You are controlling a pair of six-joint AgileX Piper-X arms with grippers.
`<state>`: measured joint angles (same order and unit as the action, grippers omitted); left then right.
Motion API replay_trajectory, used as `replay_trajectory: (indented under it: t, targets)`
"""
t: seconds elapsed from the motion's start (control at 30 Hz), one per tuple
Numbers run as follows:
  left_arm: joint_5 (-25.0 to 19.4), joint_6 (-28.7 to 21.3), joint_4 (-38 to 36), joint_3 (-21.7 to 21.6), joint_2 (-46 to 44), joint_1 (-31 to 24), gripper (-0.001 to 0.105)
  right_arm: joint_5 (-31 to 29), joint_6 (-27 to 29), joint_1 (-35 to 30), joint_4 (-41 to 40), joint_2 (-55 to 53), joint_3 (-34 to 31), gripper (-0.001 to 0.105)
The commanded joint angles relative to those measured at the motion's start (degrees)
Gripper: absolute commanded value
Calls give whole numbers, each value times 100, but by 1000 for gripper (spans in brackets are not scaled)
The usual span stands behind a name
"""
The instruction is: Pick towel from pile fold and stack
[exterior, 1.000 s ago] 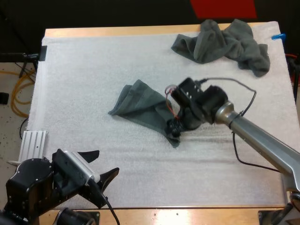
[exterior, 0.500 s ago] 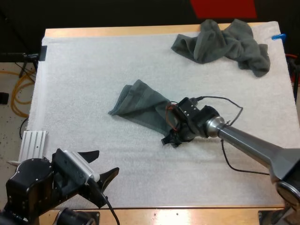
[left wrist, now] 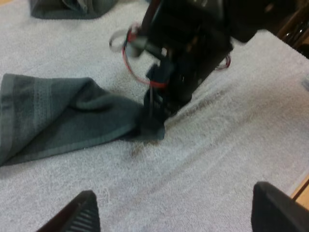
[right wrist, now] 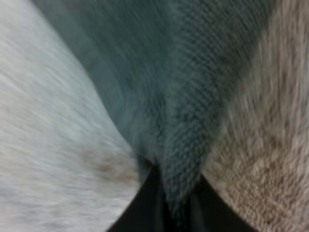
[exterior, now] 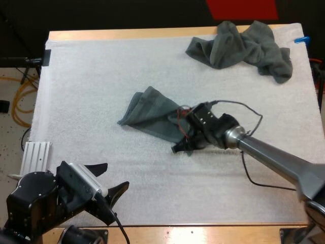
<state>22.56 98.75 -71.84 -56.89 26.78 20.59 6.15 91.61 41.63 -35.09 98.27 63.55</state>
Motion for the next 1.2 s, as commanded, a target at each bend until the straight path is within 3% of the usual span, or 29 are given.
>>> replay_trajectory:
  t: [0.0, 0.2, 0.33, 0.47, 0.67, 0.73, 0.87, 1.0, 1.17]
  targets:
    - [-11, 39, 0, -38, 9, 14, 64, 67, 50, 2, 177, -337, 97, 0]
    - [-11, 39, 0, -38, 9, 14, 64, 162, -63, 17, 241, -1180, -152, 0]
    - [-11, -4, 43, 9, 9, 14, 64, 292, -488, 17, -138, -1201, -1064, 0]
    - [-11, -4, 210, 240, 21, 14, 64, 1174, -470, 94, -556, -1326, -1835, 0]
    - [-11, 9, 316, 633, 91, 14, 64, 1210, -384, 486, -744, -2249, -2152, 0]
    - [-11, 18, 316, 673, 163, 14, 64, 958, -318, 628, -545, -2578, -2164, 0]
    - [-11, -3, 410, 674, 487, 14, 64, -824, -789, 650, 141, -3100, -2492, 0]
    - [43, -23, 648, 674, 918, 14, 64, -495, -788, 519, -418, -3017, -2797, 0]
    - [731, -23, 1241, 674, 1992, 24, 64, -489, -1012, 550, -1041, -3066, -2993, 0]
